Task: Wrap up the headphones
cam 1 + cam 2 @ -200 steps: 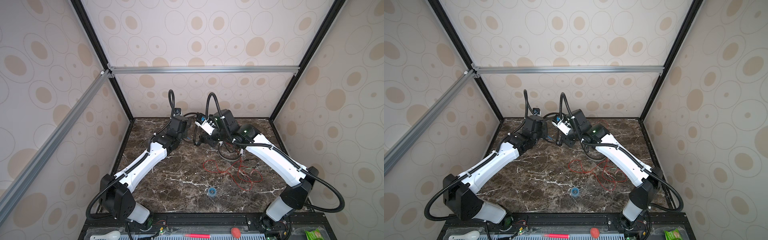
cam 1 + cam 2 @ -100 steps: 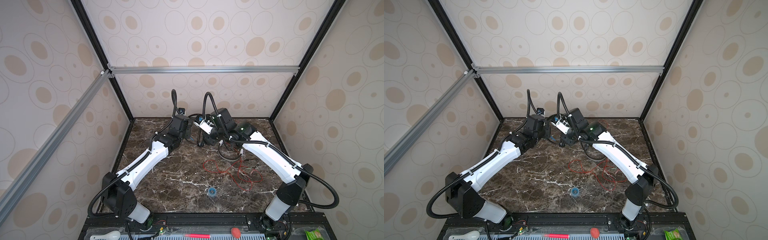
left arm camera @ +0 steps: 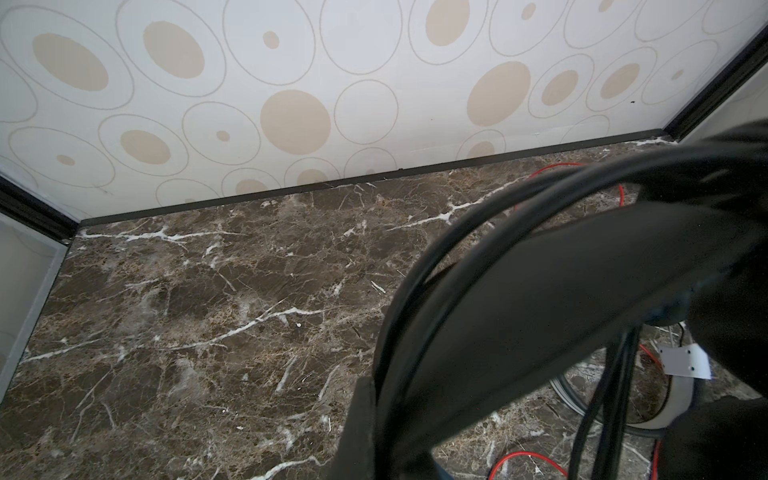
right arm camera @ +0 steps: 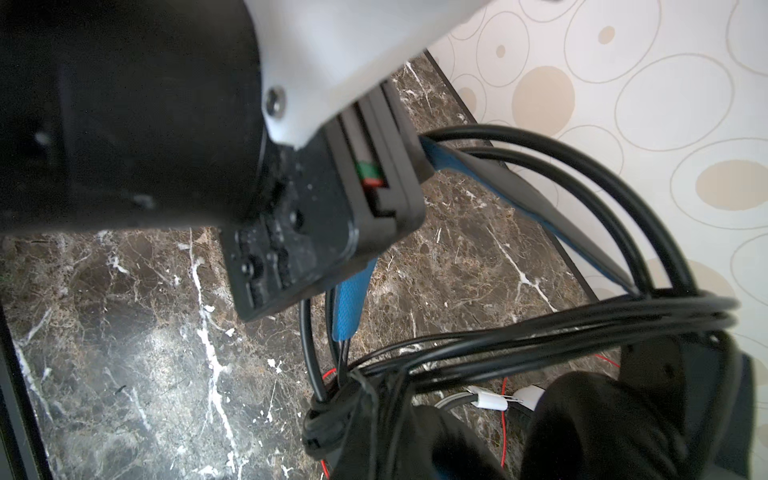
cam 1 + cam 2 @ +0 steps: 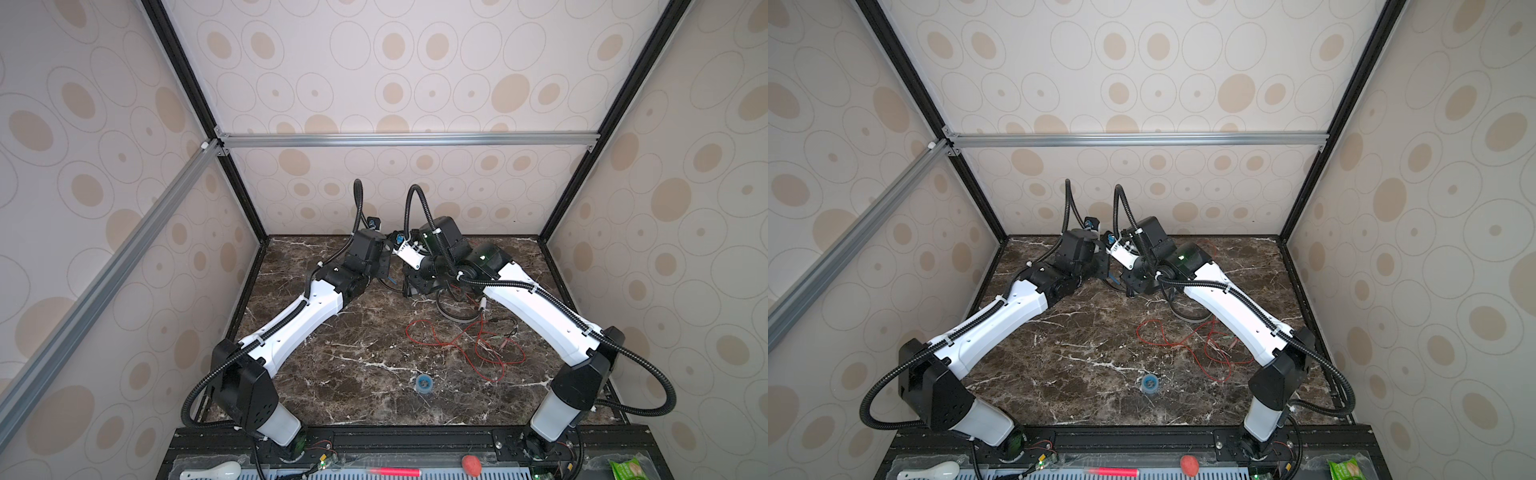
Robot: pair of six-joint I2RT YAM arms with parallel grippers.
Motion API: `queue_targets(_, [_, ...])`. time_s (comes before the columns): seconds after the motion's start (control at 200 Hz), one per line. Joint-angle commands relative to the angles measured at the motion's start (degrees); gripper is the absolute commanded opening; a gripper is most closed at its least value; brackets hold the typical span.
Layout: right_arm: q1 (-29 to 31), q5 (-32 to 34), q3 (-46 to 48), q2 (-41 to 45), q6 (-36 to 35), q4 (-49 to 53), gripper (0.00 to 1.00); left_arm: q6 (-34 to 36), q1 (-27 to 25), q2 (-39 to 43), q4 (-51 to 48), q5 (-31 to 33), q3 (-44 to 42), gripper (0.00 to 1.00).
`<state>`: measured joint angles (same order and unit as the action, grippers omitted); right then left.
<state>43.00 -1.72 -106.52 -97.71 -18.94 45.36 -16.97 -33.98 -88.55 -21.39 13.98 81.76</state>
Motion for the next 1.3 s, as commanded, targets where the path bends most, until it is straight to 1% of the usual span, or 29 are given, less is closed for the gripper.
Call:
queue_targets(0.0, [-0.6,-0.8,-2.1,0.6,0.8,-8.0,0.00,-0.7,-1.7,0.7,0.1,-4.8,0.5,0.00])
queue_targets(0.085, [-0.6,-2.3,-0.7,1.4,1.9,-9.7,0.00,-1.1,-1.7,0.7,0.7,-5.7,0.1,0.00])
queue_targets(0.185, [-0.7,-2.0,-0.9,1.4,2.6,-9.7,0.00,-1.2,-1.7,1.0,0.7,-5.7,-0.3,0.00])
queue_targets(0.32, [-0.6,-3.3,-0.2,2.4,3.5,-11.3,0.00,-1.1,-1.8,1.3,0.8,-5.9,-0.9,0.00])
queue_targets(0.5, [-1.2,-0.8,2.0,3.8,0.6,-8.7,0.00,-0.9,-1.8,2.2,1.3,-5.5,-2.0,0.00])
queue_targets(0.705, [-4.5,-1.3,5.3,6.3,-0.5,-7.8,0.01,-0.5,-1.7,1.8,1.7,-6.9,-1.9,0.00])
queue_targets(0.87, [-5.7,0.8,4.4,5.5,-3.7,-7.1,0.07,0.1,-1.7,0.9,2.0,-10.3,-1.3,0.00])
queue_targets(1.06, [-6.2,2.8,3.4,4.6,-9.0,-5.8,0.10,2.1,-1.6,-0.8,-2.1,-12.3,1.2,0.00])
queue_targets(1.175, [-6.3,1.7,4.9,5.7,-14.7,-4.8,0.11,4.3,-1.5,-2.6,-6.3,-14.2,4.1,0.00])
queue_targets(1.295, [-6.3,-1.5,5.8,6.7,-20.0,-2.4,0.11,6.1,-1.6,-2.9,-8.1,-15.7,5.2,0.00])
